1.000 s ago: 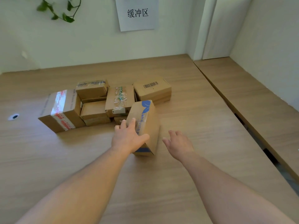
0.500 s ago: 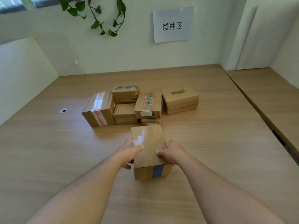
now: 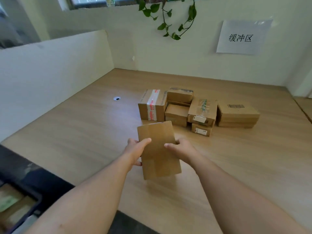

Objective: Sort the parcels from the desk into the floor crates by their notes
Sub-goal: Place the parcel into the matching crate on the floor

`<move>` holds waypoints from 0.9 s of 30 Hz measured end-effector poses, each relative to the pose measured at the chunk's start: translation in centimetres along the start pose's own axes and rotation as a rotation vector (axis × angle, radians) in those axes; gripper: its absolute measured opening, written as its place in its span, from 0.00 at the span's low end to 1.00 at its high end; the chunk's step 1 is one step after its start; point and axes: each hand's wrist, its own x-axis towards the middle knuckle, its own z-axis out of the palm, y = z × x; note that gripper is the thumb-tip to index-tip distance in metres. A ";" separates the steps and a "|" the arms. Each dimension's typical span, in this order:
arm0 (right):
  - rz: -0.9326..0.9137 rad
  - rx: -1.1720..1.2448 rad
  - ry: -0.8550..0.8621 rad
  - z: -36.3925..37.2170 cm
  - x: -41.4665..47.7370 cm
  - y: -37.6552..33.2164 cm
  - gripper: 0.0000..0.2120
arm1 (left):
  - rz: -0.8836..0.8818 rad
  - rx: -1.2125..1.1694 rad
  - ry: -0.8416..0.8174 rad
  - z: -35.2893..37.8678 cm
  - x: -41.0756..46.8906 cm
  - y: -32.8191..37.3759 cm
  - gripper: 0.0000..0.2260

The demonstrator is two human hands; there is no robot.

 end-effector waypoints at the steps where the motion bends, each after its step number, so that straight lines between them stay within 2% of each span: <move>1: -0.024 -0.019 0.002 1.2 -0.2 -0.7 0.29 | 0.013 -0.017 0.023 -1.5 -0.4 -0.3 0.30; 4: -0.138 -0.056 -0.041 5.2 -1.3 -3.1 0.28 | 0.033 -0.030 0.031 -6.2 -1.9 -1.2 0.36; 7: -0.166 -0.065 -0.111 9.5 -2.3 -6.1 0.30 | 0.022 -0.097 0.080 -11.2 -3.1 -3.0 0.33; 10: -0.162 -0.095 -0.116 14.0 -3.2 -9.6 0.38 | 0.028 -0.164 0.185 -16.0 -4.1 -4.7 0.33; 12: -0.195 -0.122 -0.097 17.0 -3.8 -11.6 0.39 | 0.021 -0.195 0.265 -19.1 -4.7 -5.9 0.32; 17: -0.269 -0.239 -0.076 23.6 -5.1 -15.4 0.29 | -0.003 -0.306 0.353 -26.5 -6.3 -8.6 0.22; 22: -0.297 -0.359 -0.163 30.2 -6.2 -17.6 0.13 | -0.004 -0.349 0.317 -32.6 -8.2 -12.5 0.34; 24: -0.314 -0.400 -0.231 32.8 -6.7 -18.1 0.21 | -0.019 -0.353 0.310 -34.8 -8.8 -14.1 0.35; 27: -0.342 -0.424 -0.389 36.4 -7.8 -18.8 0.36 | -0.030 -0.338 0.327 -37.7 -10.1 -16.4 0.29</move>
